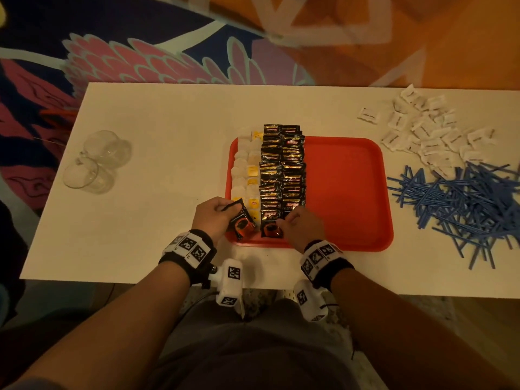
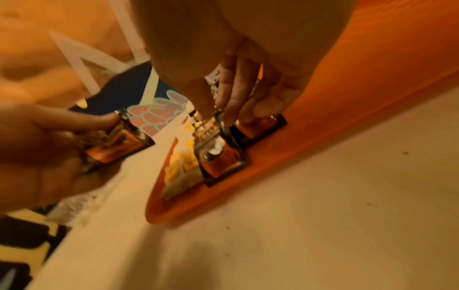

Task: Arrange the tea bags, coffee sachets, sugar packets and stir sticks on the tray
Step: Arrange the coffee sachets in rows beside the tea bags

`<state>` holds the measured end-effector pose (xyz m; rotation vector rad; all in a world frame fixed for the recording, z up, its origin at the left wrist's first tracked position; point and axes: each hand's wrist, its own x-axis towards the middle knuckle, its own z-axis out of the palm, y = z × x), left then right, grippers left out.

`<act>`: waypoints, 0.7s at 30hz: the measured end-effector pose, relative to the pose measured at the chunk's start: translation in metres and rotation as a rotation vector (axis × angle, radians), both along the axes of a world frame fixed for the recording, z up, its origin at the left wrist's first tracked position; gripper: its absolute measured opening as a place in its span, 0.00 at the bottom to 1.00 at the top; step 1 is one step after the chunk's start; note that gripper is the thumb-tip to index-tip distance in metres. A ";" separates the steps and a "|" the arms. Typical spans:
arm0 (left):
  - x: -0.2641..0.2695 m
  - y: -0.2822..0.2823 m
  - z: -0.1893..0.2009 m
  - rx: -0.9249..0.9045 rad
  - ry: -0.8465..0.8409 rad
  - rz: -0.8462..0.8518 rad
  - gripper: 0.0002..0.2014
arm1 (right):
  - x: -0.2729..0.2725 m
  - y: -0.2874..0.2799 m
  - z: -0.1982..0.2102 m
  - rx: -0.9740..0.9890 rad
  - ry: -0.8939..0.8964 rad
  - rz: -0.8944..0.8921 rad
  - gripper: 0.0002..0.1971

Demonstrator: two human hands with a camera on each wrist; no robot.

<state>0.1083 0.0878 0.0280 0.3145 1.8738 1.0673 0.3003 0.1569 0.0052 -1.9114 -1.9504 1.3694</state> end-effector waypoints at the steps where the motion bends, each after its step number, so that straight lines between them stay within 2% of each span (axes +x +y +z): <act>1: 0.003 0.003 0.001 0.015 0.000 -0.012 0.05 | -0.002 0.001 0.008 -0.001 0.076 0.007 0.11; 4: 0.014 0.013 0.008 0.046 -0.007 -0.093 0.05 | -0.012 0.003 0.030 -0.115 0.263 0.075 0.13; 6: 0.021 0.019 0.012 0.047 -0.048 -0.133 0.04 | -0.014 0.005 0.039 -0.140 0.269 0.135 0.11; 9: 0.028 0.027 0.018 0.041 -0.181 -0.094 0.02 | -0.008 0.009 0.040 -0.123 0.303 0.088 0.06; 11: 0.032 0.031 0.019 0.031 -0.208 -0.080 0.04 | -0.003 0.010 0.042 -0.108 0.326 0.099 0.06; 15: 0.043 0.034 0.016 0.020 -0.058 -0.114 0.05 | 0.005 0.008 0.043 -0.078 0.315 0.136 0.08; 18: 0.051 0.031 0.016 0.017 0.046 -0.131 0.01 | 0.016 0.008 0.028 -0.046 0.226 0.106 0.10; 21: 0.050 0.026 0.008 -0.001 0.292 -0.288 0.03 | 0.035 0.011 0.006 -0.063 0.093 0.100 0.09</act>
